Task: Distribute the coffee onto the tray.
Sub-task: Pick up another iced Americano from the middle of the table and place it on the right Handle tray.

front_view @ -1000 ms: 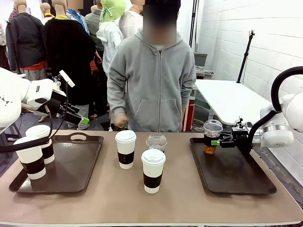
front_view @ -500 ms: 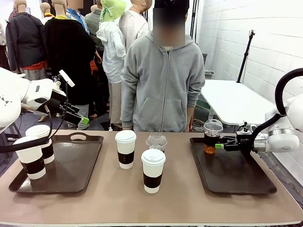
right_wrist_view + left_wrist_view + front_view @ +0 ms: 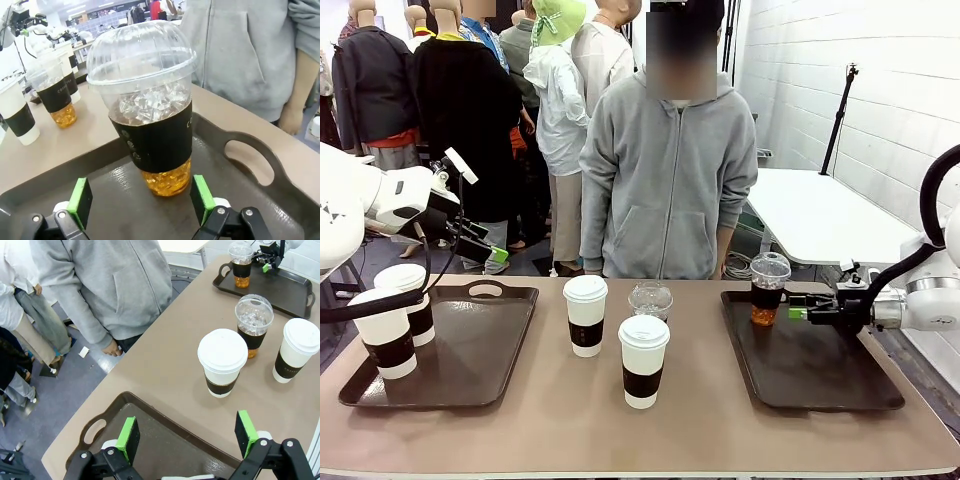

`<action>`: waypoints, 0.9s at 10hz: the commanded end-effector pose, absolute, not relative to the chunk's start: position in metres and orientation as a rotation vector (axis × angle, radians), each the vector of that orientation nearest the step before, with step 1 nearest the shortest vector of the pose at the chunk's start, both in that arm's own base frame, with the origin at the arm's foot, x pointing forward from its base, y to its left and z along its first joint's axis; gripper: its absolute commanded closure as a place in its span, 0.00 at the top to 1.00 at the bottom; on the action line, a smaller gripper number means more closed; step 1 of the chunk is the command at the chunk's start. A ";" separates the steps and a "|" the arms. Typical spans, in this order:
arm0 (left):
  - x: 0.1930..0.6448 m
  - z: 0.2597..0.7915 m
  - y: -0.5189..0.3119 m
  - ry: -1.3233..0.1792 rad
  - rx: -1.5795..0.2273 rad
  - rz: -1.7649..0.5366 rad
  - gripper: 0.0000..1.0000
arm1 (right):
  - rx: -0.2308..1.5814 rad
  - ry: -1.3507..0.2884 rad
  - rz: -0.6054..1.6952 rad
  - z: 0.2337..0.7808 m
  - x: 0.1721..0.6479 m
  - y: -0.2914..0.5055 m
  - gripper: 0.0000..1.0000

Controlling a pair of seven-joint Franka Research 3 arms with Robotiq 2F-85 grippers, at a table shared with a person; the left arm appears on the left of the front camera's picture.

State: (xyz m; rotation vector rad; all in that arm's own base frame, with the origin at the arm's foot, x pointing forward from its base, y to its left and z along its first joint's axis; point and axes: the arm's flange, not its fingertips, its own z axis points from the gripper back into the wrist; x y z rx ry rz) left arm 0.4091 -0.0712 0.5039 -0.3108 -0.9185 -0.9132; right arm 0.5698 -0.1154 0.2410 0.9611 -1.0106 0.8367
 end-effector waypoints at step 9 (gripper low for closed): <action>0.409 0.503 -0.070 -0.917 -0.318 -0.912 1.00 | 0.961 -1.011 0.837 0.241 0.570 -0.115 1.00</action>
